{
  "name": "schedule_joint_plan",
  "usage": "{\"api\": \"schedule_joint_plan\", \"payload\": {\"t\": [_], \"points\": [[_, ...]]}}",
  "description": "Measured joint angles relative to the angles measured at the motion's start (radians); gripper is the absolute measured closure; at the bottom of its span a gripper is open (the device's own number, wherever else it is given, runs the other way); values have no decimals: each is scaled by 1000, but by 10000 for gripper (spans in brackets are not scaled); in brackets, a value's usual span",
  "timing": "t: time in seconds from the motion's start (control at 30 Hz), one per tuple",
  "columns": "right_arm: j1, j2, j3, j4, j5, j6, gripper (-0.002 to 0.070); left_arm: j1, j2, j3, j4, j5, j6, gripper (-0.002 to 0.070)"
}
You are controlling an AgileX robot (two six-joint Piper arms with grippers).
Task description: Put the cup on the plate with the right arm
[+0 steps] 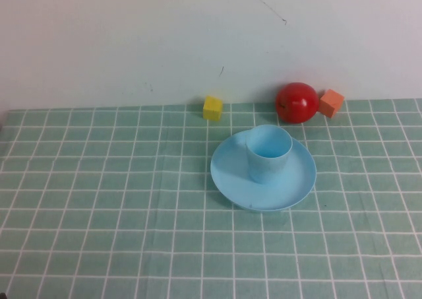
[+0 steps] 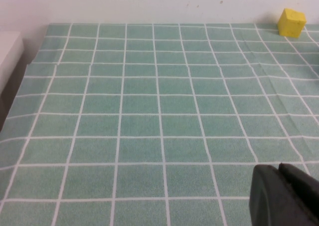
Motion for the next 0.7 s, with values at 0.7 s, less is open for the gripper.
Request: {"api": "schedule_joint_plan", "payload": {"t": [0.7], "points": [[-10,-46,323,56,11,75,679,0,0,0,0,0,0,678]]}}
